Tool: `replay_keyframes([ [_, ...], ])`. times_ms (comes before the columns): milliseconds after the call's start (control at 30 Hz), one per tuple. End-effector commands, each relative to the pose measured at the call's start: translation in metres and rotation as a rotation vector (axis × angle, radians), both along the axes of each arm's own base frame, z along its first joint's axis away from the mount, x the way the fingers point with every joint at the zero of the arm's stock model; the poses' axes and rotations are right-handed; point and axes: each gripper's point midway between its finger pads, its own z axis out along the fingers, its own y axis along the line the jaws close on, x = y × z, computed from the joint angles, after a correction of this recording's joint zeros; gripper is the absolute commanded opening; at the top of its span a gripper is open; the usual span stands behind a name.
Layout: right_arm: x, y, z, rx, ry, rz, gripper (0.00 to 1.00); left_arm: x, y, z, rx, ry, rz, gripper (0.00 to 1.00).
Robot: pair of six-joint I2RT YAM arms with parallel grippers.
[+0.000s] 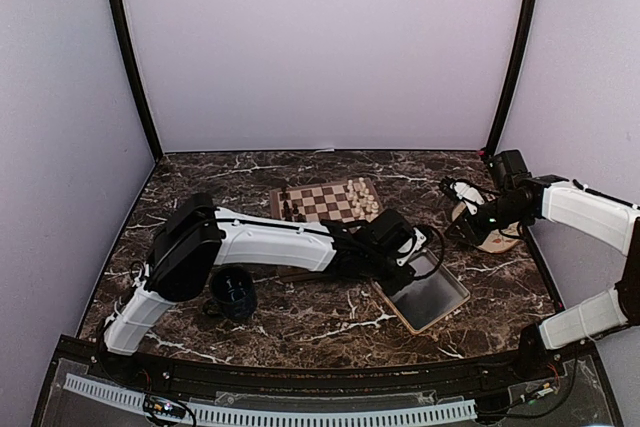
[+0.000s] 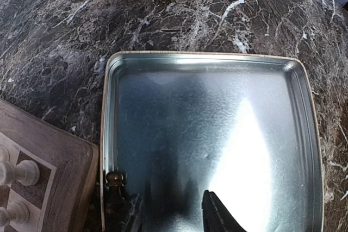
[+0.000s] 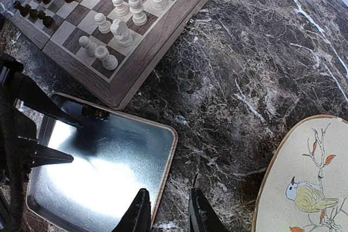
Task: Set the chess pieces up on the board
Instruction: Pick up the pawn from the chess pile.
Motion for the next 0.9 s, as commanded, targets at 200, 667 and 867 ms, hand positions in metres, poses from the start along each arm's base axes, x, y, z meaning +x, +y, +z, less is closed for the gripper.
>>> replay_keyframes([
  [200, 0.0, 0.0, -0.005, 0.01, 0.011, 0.0, 0.26, 0.014, 0.004, -0.007, 0.06, -0.049, 0.03, 0.4],
  [667, 0.0, 0.0, -0.009, 0.007, 0.025, 0.007, 0.25, 0.012, -0.005, 0.037, -0.016, -0.077, -0.009, 0.38],
  [867, 0.0, 0.0, -0.01, 0.009, 0.029, 0.007, 0.25, 0.022, 0.004, 0.027, 0.03, -0.107, 0.033, 0.39],
])
